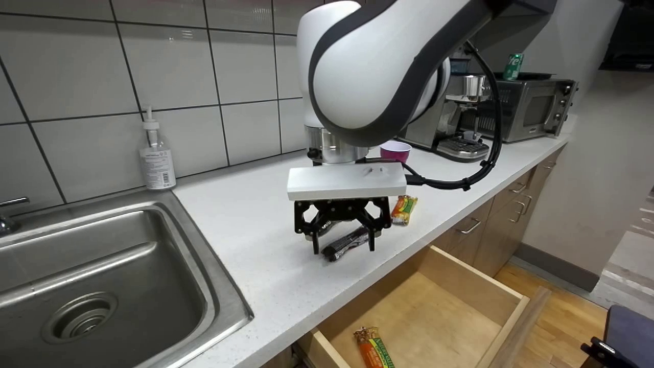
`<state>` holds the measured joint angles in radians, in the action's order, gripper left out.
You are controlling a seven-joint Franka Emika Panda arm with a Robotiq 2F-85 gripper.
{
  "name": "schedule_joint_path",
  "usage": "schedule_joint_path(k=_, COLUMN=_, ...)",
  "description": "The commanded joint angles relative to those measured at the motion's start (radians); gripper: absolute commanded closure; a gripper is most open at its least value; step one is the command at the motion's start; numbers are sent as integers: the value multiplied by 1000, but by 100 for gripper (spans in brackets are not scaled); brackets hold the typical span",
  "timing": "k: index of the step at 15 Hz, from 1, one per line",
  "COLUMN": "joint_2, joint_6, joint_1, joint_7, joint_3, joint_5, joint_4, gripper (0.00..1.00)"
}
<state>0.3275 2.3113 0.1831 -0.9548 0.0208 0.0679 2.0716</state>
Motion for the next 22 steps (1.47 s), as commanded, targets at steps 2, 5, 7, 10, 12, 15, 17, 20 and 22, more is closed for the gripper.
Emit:
schedule_joint_path(k=2, joint_2=22, joint_6=-24, joint_1=13, joint_7=-89, joint_3=-27, joint_5=13, joint_4=-36, gripper=0)
schedule_joint_path(k=5, joint_2=36, joint_6=-18, joint_1=10, joint_7=-123, joint_3=-36, joint_5=9, joint_4=-48, gripper=0)
schedule_joint_path(k=7, joint_2=47, joint_6=-15, joint_1=9, joint_7=-146, joint_3=-42, joint_5=8, joint_4=-59, gripper=0)
schedule_joint_path(k=10, joint_2=70, joint_6=-10, joint_1=6, joint_7=-181, joint_3=-51, joint_5=1, joint_4=-80, gripper=0)
schedule_joint_path(k=12, joint_2=86, joint_6=-9, joint_1=4, joint_7=-201, joint_3=-57, joint_5=-3, joint_4=-95, gripper=0)
schedule_joint_path(k=15, joint_2=111, joint_6=-11, joint_1=5, joint_7=-232, joint_3=-63, joint_5=-7, joint_4=-117, gripper=0)
schedule_joint_path(k=17, joint_2=127, joint_6=-5, joint_1=0, joint_7=-243, joint_3=-62, joint_5=-23, joint_4=-130, gripper=0)
schedule_joint_path(k=20, joint_2=147, joint_6=5, joint_1=-7, joint_7=-250, joint_3=-60, joint_5=-48, joint_4=-144, gripper=0)
schedule_joint_path(k=22, joint_2=159, joint_6=6, joint_1=-9, joint_7=-250, joint_3=-62, joint_5=-63, joint_4=-154, gripper=0)
